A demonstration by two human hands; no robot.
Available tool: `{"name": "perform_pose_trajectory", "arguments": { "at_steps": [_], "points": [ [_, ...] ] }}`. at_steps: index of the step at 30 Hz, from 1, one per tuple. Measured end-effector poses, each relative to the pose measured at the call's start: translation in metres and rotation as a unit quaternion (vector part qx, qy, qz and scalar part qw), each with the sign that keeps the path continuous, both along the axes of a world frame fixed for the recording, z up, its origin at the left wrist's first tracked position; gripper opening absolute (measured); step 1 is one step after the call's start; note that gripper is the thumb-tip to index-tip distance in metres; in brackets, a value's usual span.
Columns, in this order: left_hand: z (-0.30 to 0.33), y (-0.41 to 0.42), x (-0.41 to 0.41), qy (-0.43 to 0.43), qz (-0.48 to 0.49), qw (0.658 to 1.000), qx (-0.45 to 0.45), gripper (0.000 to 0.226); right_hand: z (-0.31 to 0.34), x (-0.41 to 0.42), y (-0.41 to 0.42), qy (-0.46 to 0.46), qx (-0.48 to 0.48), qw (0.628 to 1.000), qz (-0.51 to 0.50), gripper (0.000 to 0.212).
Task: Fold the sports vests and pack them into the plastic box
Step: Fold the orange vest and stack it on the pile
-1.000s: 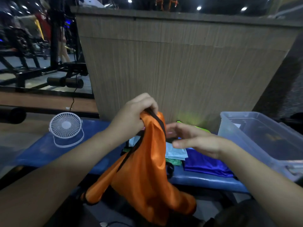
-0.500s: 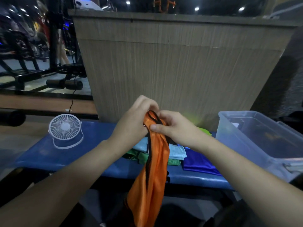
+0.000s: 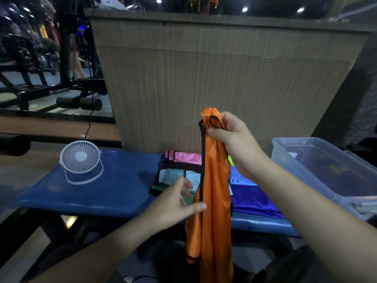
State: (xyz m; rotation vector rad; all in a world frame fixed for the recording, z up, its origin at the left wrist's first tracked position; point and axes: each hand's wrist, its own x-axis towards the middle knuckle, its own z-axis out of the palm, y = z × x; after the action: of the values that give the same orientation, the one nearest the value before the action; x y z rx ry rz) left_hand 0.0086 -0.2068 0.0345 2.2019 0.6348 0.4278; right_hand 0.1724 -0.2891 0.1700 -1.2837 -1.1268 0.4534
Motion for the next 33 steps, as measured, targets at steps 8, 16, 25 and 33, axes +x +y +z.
{"name": "perform_pose_trajectory", "arguments": {
  "at_steps": [8,16,25,33],
  "points": [
    [-0.059,0.008,-0.002,0.178,-0.014,0.984,0.025,0.062,0.015,0.012,-0.004,0.032,0.055,0.998,-0.028,0.012],
    [-0.035,0.04,-0.013,0.099,0.086,0.99,0.048,0.009,0.008,0.031,-0.012,-0.017,0.043,0.995,-0.083,0.01],
    [0.065,0.071,-0.028,-0.044,0.103,0.985,0.133,0.023,-0.006,0.049,-0.03,-0.014,-0.006,0.995,-0.095,0.01],
    [0.112,0.072,-0.024,-0.07,0.109,0.983,0.129,0.008,-0.007,0.051,-0.043,-0.032,-0.019,0.995,-0.092,0.019]
  ]
}}
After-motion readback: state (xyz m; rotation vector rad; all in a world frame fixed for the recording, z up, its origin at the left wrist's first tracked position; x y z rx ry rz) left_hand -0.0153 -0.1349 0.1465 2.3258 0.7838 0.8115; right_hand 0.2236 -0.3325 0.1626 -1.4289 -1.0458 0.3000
